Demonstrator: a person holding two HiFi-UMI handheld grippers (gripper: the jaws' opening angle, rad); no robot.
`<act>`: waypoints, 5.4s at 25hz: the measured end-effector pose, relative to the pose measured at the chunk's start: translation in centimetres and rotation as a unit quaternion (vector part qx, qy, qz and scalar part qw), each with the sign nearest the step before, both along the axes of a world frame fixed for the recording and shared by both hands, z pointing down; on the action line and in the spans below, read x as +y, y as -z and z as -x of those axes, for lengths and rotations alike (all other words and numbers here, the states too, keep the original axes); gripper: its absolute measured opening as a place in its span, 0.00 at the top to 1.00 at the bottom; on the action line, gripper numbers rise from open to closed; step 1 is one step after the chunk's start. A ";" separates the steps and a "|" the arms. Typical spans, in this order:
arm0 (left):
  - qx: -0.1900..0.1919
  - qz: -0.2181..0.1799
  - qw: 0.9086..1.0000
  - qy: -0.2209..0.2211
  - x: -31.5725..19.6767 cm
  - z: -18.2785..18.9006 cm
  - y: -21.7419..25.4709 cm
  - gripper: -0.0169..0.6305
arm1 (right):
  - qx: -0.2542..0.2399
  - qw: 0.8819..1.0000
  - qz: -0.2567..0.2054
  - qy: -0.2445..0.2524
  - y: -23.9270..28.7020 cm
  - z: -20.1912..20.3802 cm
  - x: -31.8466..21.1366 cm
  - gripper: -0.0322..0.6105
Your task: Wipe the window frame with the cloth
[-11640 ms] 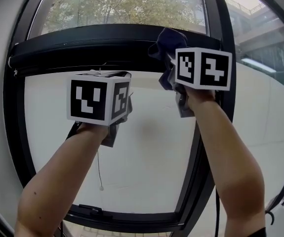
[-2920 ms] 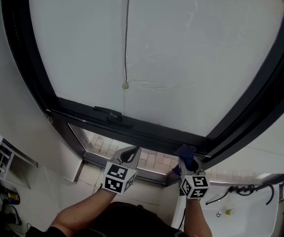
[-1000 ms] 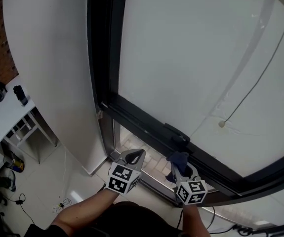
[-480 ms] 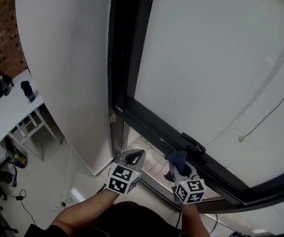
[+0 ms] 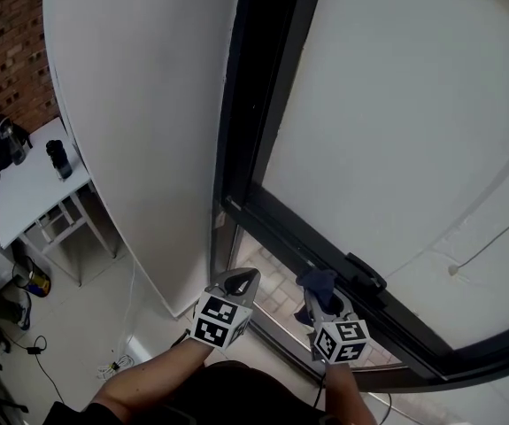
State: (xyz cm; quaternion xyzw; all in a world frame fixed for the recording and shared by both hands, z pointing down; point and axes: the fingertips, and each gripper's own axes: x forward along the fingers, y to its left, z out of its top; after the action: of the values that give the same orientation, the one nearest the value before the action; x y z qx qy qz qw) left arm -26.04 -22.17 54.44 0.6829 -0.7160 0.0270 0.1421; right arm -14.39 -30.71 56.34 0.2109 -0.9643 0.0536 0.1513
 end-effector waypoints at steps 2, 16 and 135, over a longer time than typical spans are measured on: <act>-0.001 0.000 1.000 0.005 0.3 0.9 -0.1 0.98 | 0.000 1.000 0.002 0.005 -0.1 1.1 0.2 0.75; -0.013 -0.002 0.999 0.036 3.1 7.8 -0.5 0.98 | 0.000 1.000 -0.001 0.029 -0.2 8.8 1.0 0.75; -0.043 -0.113 0.965 -0.232 3.0 -16.2 12.6 0.98 | -0.103 0.942 -0.062 -0.312 13.9 -25.5 10.1 0.75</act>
State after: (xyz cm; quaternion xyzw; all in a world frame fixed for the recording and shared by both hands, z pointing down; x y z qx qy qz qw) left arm -9.79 -19.13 41.83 0.8403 -0.5416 0.0074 0.0228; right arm 11.10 -20.56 42.42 0.5034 -0.8619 0.0601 0.0134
